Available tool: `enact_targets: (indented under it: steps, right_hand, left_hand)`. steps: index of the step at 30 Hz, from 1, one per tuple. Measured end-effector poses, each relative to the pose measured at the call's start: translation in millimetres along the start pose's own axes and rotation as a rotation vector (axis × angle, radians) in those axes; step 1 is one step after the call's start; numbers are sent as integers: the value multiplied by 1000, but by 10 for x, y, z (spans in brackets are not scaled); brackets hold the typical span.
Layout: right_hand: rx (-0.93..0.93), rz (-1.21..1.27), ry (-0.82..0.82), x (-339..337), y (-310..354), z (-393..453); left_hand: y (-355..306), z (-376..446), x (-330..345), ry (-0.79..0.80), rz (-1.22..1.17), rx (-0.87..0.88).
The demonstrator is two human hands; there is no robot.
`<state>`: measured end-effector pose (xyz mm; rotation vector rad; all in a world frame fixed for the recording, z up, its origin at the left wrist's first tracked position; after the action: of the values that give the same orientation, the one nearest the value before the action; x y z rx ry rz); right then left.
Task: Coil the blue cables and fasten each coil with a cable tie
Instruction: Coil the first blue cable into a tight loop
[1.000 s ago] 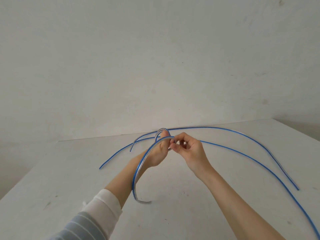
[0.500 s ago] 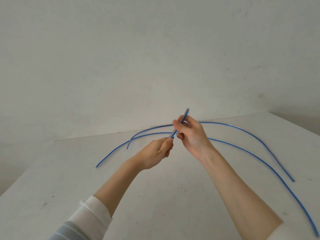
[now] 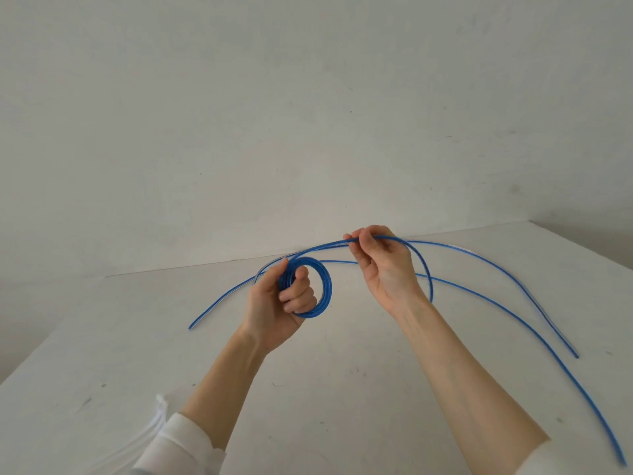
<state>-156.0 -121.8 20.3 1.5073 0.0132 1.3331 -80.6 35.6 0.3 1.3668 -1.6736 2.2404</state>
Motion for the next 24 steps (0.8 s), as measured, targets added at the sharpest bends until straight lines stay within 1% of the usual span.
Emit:
enact_targets:
  steps: [2, 5, 8, 11, 12, 14, 17, 18, 19, 20, 22, 24]
  right_hand:
    - [-119, -104, -5, -20, -50, -32]
    - [-350, -408, -31, -20, -119, -103]
    - [-506, -528, -22, -11, -193, -185]
    - [-812, -712, 17, -37, -287, -265]
    - [-887, -765, 29, -52, -327, -297]
    - [-998, -829, 53, -87, -392, -352]
    - [-1121, -839, 97, -133, -386, -385]
    - [-1114, -831, 92, -132, -365, -388]
    - [-1051, -809, 64, -117, -332, -396]
    - [-927, -764, 9, -91, -301, -400]
    - [-621, -599, -159, -35, -252, -390]
    - [-337, -327, -335, 16, -204, -290]
  left_hand:
    - [-13, 6, 5, 1, -172, -13]
    - [-33, 34, -40, -70, -382, 4]
    - [-40, 43, -61, -154, -442, 50]
    - [-41, 39, -18, -175, -513, 89]
    - [-42, 42, 2, -177, -534, 103]
    - [-52, 42, 31, -189, -560, 137]
    - [-73, 30, 22, -221, -594, 150]
    - [-81, 22, 12, -227, -607, 139]
    - [-91, 16, 4, -228, -625, 125]
    - [-103, 12, 3, -226, -645, 112]
    - [-120, 15, 32, -223, -667, 112]
    - [-104, 37, 124, -218, -679, 137]
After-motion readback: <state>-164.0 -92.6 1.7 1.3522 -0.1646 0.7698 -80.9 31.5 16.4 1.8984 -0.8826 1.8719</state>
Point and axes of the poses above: each hand's wrist, its own z-axis towards the middle knuckle, its own x-axis out of the palm, y = z × x, the point moved 1 cm from there along z, towards the middle knuckle, and after that the axes turned 13 degrees about -y, right-handed, at the moved point
